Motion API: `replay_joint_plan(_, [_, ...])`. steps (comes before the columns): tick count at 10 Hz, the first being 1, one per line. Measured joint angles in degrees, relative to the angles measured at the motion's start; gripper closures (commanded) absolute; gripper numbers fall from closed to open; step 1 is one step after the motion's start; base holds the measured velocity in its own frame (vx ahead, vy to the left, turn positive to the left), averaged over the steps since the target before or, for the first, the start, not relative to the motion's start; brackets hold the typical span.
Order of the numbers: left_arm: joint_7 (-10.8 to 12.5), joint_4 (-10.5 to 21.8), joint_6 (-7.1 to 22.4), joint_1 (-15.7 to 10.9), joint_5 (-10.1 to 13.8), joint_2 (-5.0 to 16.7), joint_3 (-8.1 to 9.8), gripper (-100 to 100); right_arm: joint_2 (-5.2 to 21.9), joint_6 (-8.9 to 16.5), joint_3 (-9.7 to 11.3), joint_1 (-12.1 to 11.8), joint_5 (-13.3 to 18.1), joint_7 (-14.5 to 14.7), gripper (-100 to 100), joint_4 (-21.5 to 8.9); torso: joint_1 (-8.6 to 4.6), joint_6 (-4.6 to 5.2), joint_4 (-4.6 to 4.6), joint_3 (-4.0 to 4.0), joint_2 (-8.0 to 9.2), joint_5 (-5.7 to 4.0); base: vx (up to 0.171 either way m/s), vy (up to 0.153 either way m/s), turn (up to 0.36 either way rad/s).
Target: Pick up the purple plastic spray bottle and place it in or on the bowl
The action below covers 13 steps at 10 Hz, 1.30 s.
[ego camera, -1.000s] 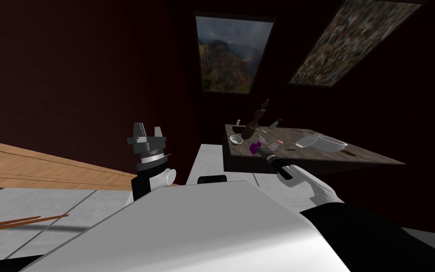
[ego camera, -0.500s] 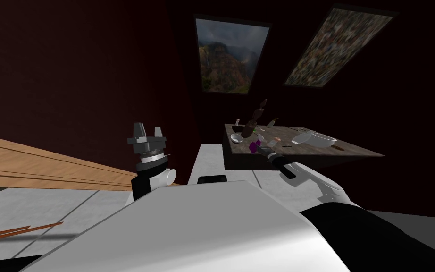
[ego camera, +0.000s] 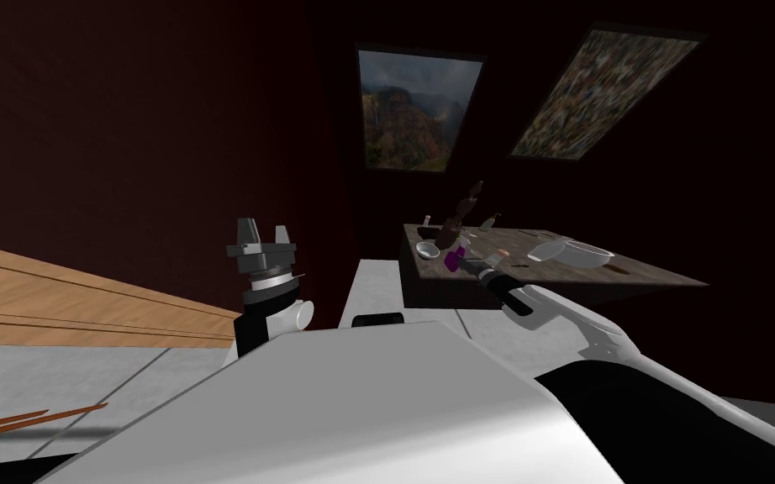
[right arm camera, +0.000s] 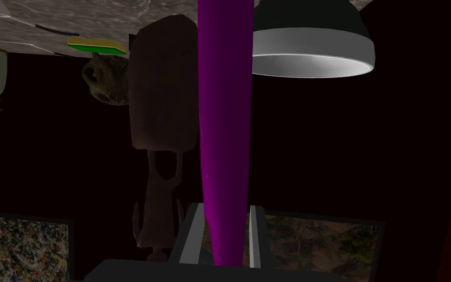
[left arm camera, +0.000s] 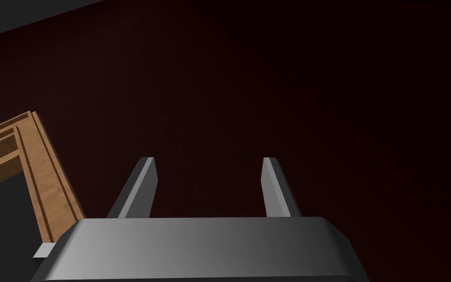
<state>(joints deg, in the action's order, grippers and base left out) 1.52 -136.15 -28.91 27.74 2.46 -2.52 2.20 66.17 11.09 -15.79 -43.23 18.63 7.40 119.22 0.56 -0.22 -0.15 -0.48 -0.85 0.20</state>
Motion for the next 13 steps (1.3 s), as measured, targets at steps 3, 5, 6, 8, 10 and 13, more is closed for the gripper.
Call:
replay_joint_plan(3, [0.0,0.0,0.0,0.0,0.0,0.0,0.0,0,1.2,2.1,-2.7,-0.9,-3.0,-0.6,100,1.3,-0.17,0.02,-0.03,-0.08,-0.13,-0.07,0.207,0.048,0.086])
replay_joint_plan(5, [0.0,0.0,0.0,0.0,0.0,0.0,0.0,0,1.3,3.2,-4.8,-1.7,-4.9,-0.5,100,2.2,-0.18,0.01,-0.05,-0.15,-0.24,-0.11,0.222,0.061,0.109])
replay_joint_plan(6, [0.0,0.0,0.0,0.0,0.0,0.0,0.0,0,1.7,4.3,-5.3,-1.5,-5.9,-0.5,100,2.8,-0.11,0.0,-0.04,-0.13,-0.21,-0.09,0.093,0.028,0.033])
replay_joint_plan(8, [0.0,0.0,0.0,0.0,0.0,0.0,0.0,0,1.8,4.5,-5.3,-1.4,-6.0,-0.5,-100,3.0,-0.35,0.14,0.1,0.28,0.53,-0.16,0.015,0.004,0.003])
replay_joint_plan(10, [0.0,0.0,0.0,0.0,0.0,0.0,0.0,0,1.8,4.5,-5.3,-1.4,-6.0,-0.5,-100,3.0,-0.4,0.15,0.16,0.42,0.75,-0.18,0.0,0.0,0.0])
replay_joint_plan(13, [0.0,0.0,0.0,0.0,0.0,0.0,0.0,0,1.8,4.5,-5.3,-1.4,-6.0,-0.5,-100,3.0,-0.41,0.15,0.17,0.46,0.8,-0.18,-0.042,0.006,0.112])
